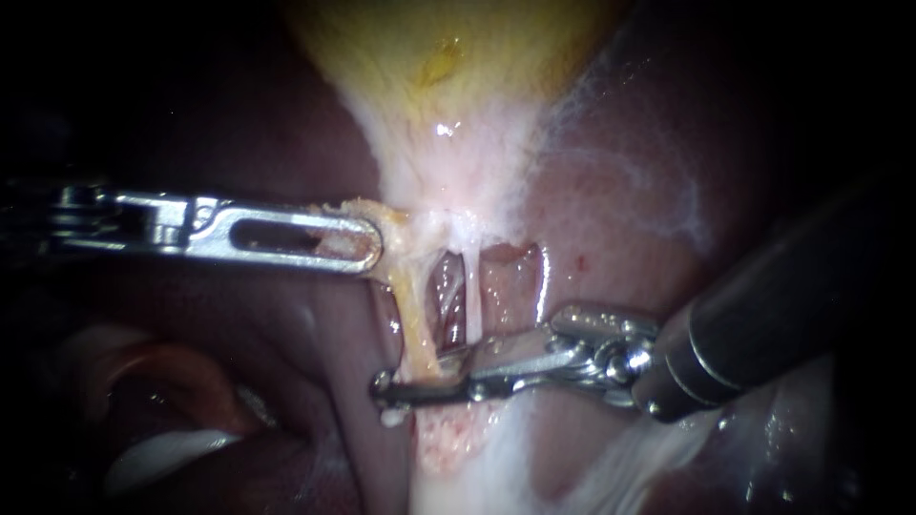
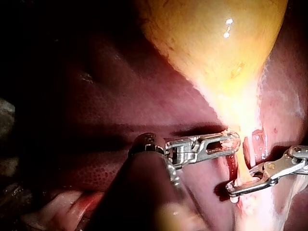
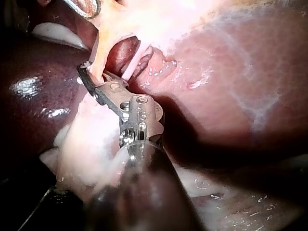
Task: Going back second clip left tube
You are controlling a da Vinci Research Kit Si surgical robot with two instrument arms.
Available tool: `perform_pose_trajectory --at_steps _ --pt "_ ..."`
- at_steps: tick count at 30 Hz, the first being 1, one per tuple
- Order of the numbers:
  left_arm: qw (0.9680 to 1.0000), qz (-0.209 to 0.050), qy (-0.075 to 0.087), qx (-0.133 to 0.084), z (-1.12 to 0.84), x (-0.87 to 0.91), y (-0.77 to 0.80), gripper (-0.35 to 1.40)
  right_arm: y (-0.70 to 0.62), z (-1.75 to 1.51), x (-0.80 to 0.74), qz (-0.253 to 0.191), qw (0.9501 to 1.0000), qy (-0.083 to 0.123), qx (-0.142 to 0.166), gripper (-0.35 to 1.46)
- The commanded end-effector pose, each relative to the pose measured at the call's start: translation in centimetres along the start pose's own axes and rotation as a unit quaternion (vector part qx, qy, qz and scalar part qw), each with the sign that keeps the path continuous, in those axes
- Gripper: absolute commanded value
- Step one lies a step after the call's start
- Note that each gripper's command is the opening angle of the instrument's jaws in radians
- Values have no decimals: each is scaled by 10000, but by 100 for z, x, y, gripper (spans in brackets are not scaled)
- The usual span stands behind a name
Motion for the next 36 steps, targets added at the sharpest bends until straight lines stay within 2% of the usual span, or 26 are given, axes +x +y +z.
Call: perform_pose_trajectory --at_steps 1,7,8,9,10,12,13,17,18,20,27,36 --pt "10000 -5 2 4 0 0 0 -35 0 -1 1 3 10000 1 0 -35" --pt "10000 -5 -11 -6 1 0 0 -35 1 -2 2 -79 10000 1 3 -35" --pt "10000 -5 -11 -6 1 0 0 -35 1 -2 2 -258 9997 -18 2 -35" --pt "10000 -5 -12 -7 1 0 0 -35 1 -3 1 -997 9950 -18 8 -23" --pt "10000 -5 -12 -7 1 0 0 -35 1 -3 1 -1263 9920 13 -4 -10" --pt "10000 -5 -11 -6 1 0 0 -35 1 -3 1 -1266 9919 134 9 22" --pt "10000 -4 -11 -6 1 0 0 -35 1 -2 1 -1265 9918 187 -4 30" --pt "10000 -4 -11 -6 1 0 0 -35 2 1 3 -1445 9878 406 -409 49" --pt "10000 -4 -11 -6 1 0 0 -35 3 1 4 -1536 9858 435 -520 49" --pt "10000 -4 -11 -6 1 0 0 -35 4 0 4 -1550 9850 456 -602 49" --pt "10000 -2 -11 -6 0 0 1 -35 2 -11 2 -1766 9821 407 -515 49" --pt "10000 -2 -11 -6 0 1 1 -35 -7 -60 12 -2258 9720 389 -524 50"
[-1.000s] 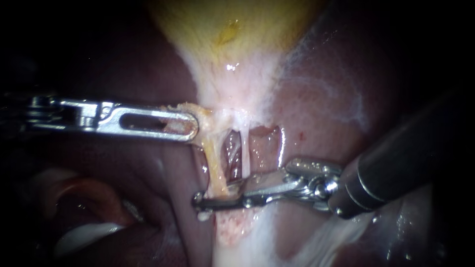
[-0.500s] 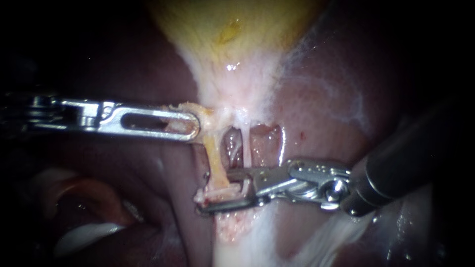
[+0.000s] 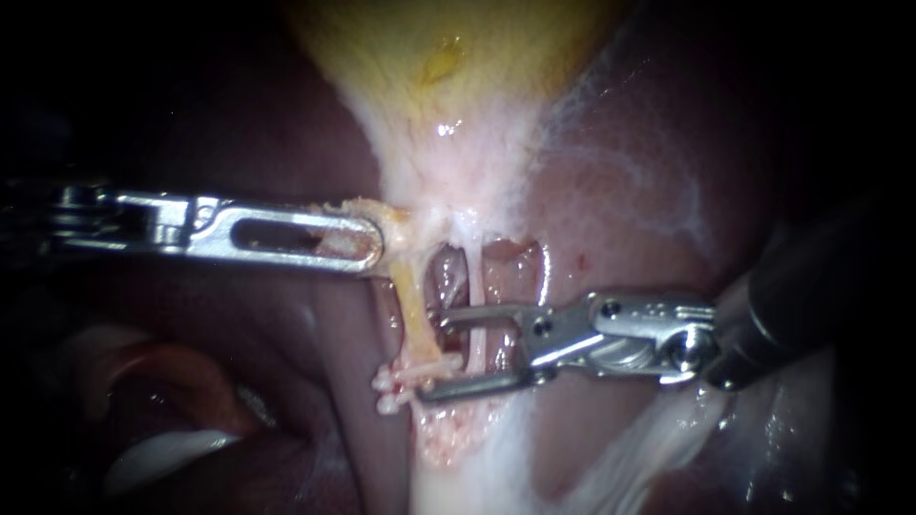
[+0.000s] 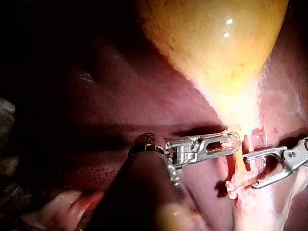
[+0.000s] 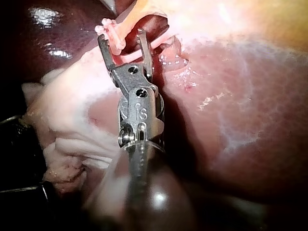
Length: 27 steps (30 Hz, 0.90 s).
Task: Going back second clip left tube
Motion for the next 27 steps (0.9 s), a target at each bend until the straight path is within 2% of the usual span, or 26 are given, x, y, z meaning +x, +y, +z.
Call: perform_pose_trajectory --at_steps 1,6,14,20,27 --pt "10000 1 0 0 0 0 0 -35 0 -9 4 -65 10000 3 13 50" --pt "10000 1 0 0 0 0 0 -35 1 -46 20 -457 9990 9 27 50" --pt "10000 2 0 0 0 0 0 -35 3 -97 40 -683 9977 17 30 50" --pt "10000 2 0 0 0 0 0 -35 2 -113 42 -674 9977 11 4 50" --pt "10000 11 -8 -4 5 1 4 -35 1 -116 41 -707 9975 11 13 50"
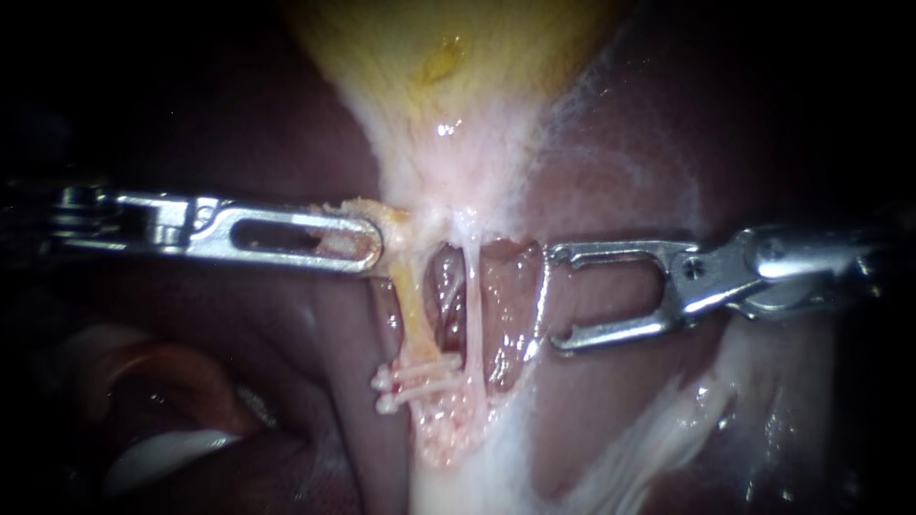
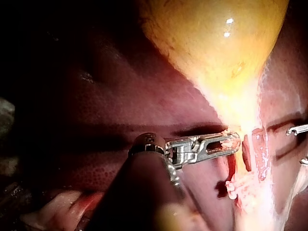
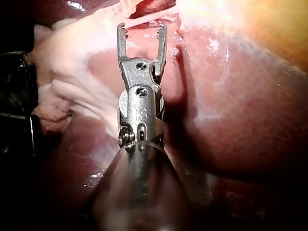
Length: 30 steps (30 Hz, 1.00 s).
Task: Going back second clip left tube
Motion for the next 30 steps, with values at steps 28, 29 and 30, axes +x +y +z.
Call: perform_pose_trajectory --at_steps 28,29,30 --pt "9999 91 42 -79 55 -4 44 -35 4 -20 9 -33 9999 53 -101 50" --pt "9999 91 42 -79 55 -4 44 -35 3 -20 9 -33 9999 53 -101 50" --pt "9999 91 42 -79 55 -4 44 -35 3 -20 9 -33 9999 53 -101 50"
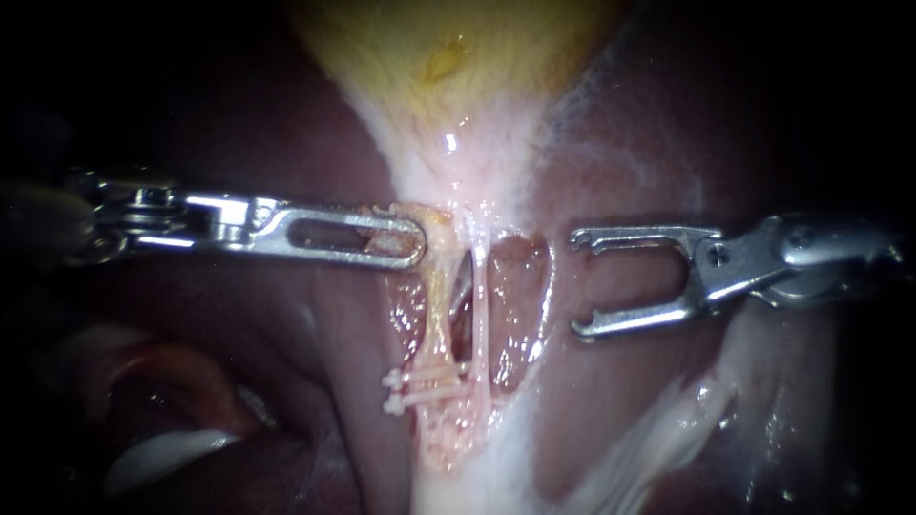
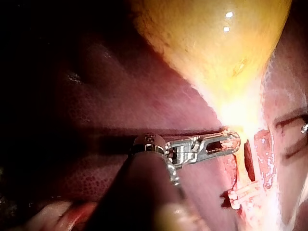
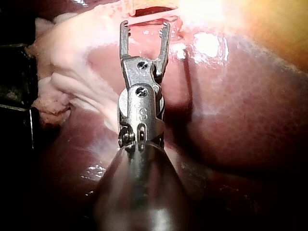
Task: Going back second clip left tube
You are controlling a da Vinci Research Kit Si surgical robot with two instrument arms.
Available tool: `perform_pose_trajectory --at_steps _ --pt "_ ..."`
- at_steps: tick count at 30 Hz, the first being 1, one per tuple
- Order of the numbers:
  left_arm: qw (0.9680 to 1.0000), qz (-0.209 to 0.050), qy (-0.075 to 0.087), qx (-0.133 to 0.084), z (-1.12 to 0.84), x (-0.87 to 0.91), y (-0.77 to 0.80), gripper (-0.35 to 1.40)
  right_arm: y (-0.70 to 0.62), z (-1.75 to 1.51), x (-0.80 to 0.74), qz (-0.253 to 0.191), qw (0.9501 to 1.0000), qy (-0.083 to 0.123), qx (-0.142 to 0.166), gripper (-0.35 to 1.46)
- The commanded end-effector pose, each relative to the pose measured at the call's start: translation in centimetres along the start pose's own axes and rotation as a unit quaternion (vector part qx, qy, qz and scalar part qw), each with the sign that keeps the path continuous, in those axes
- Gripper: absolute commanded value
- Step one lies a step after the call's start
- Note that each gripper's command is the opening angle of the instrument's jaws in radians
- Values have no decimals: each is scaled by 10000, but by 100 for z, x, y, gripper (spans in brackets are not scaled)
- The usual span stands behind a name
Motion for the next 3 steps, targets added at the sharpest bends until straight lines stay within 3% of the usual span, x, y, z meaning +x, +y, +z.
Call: perform_pose_trajectory --at_steps 1,3 --pt "10000 -1 3 -2 0 0 0 -35 -1 1 0 3 10000 -1 0 50" --pt "10000 -1 3 -2 0 0 0 -35 -1 1 0 3 10000 -1 0 50"
